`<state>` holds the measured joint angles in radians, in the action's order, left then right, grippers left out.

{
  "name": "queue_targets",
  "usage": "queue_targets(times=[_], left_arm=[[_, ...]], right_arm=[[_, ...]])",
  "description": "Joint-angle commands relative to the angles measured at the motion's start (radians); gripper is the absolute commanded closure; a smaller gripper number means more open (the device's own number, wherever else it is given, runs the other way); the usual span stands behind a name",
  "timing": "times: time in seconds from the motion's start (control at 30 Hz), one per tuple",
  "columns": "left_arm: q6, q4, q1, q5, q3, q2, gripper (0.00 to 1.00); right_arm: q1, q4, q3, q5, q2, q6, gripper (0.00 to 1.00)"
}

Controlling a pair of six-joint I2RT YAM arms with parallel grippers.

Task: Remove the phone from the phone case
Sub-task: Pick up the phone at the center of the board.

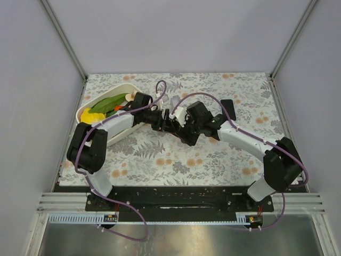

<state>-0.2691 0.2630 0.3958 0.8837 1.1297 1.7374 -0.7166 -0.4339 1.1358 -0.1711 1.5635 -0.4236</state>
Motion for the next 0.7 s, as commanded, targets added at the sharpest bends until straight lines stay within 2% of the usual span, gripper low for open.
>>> queue_targets(times=[0.0, 0.23, 0.43, 0.53, 0.63, 0.67], left_arm=[[-0.05, -0.07, 0.012, 0.035, 0.05, 0.02, 0.4], [-0.082, -0.087, 0.028, 0.057, 0.065, 0.039, 0.54], [-0.101, -0.093, 0.038, 0.09, 0.064, 0.051, 0.81], [-0.102, -0.094, 0.038, 0.109, 0.068, 0.053, 1.0], [-0.094, -0.096, 0.04, 0.124, 0.068, 0.05, 1.0], [-0.087, -0.091, 0.038, 0.129, 0.07, 0.047, 1.0]], right_arm=[[-0.017, 0.089, 0.019, 0.024, -0.068, 0.037, 1.0], [-0.03, 0.113, -0.008, 0.056, -0.08, 0.039, 1.0], [-0.041, 0.161, -0.033, 0.119, -0.089, 0.054, 1.0], [-0.043, 0.185, -0.042, 0.156, -0.092, 0.074, 1.0], [-0.044, 0.198, -0.056, 0.16, -0.098, 0.091, 0.91], [-0.044, 0.201, -0.059, 0.159, -0.103, 0.097, 0.73]])
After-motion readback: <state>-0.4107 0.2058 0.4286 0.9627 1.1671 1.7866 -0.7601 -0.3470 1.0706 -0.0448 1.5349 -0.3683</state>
